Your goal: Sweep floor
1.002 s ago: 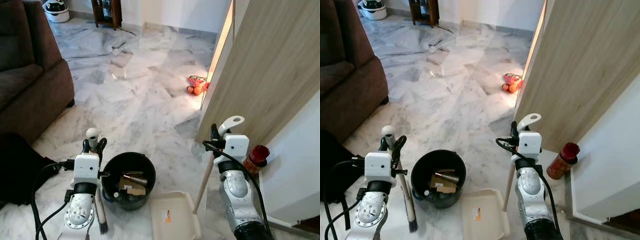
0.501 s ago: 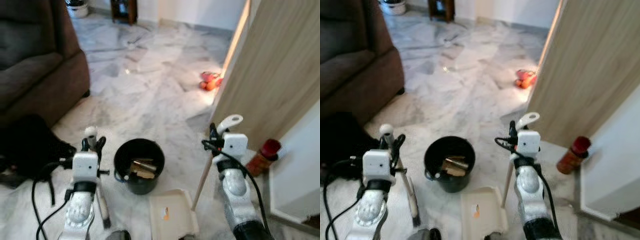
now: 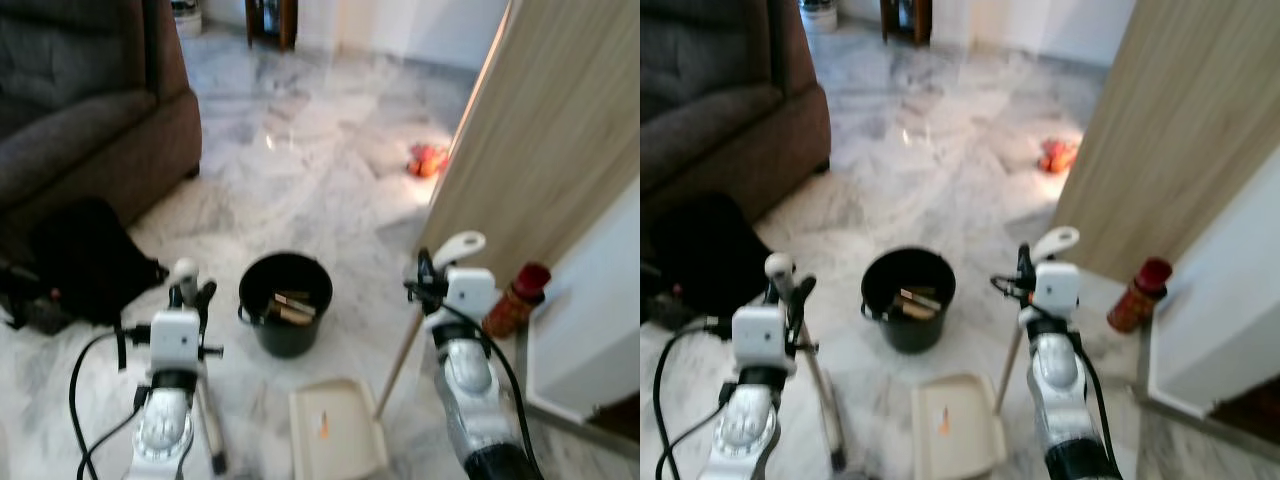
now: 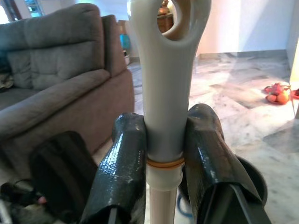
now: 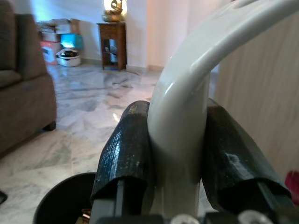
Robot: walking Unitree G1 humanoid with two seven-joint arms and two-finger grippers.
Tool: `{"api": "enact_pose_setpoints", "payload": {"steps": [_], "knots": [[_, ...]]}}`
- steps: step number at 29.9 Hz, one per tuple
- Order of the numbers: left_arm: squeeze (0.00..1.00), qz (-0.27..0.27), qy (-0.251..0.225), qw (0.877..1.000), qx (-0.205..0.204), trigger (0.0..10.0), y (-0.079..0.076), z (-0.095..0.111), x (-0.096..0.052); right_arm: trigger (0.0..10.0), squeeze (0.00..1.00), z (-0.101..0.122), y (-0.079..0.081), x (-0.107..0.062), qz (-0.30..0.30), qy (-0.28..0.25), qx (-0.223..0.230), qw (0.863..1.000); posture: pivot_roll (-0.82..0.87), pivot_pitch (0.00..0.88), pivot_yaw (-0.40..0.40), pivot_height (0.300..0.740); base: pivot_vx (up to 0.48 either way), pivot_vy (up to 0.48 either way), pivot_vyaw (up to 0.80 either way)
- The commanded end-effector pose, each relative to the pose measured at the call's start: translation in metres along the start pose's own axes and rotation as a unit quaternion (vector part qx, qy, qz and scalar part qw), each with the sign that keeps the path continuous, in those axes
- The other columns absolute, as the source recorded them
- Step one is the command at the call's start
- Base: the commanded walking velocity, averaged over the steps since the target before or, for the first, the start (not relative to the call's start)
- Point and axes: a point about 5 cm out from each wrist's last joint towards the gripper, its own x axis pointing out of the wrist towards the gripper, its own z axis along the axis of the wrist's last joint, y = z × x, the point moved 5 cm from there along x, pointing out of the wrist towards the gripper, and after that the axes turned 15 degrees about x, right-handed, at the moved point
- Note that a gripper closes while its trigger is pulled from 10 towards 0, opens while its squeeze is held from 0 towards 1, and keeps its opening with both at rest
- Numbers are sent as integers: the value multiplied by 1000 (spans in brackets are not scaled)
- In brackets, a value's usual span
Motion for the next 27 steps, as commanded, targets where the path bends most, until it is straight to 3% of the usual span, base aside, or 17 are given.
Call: {"api": "enact_pose_setpoints", "payload": {"steps": [1, 7, 27], "knots": [[0, 6, -22, 1000, 6, 10000, 3, 9, 3, 10000, 0, 8, 0, 3, 2, -16, -2, 1000, 120, 85, -62, 740, 0, 0, 0], [0, 3, -20, 1000, 7, 10000, 1, 8, 3, 10000, 0, 7, 1, 4, 1, -12, 3, 1000, 121, 82, -65, 740, 0, 0, -152], [0, -2, -20, 1000, 9, 10000, 0, 8, 3, 10000, 0, 4, 1, 5, -2, -8, 4, 1000, 125, 56, -62, 740, 0, 0, -800]]}}
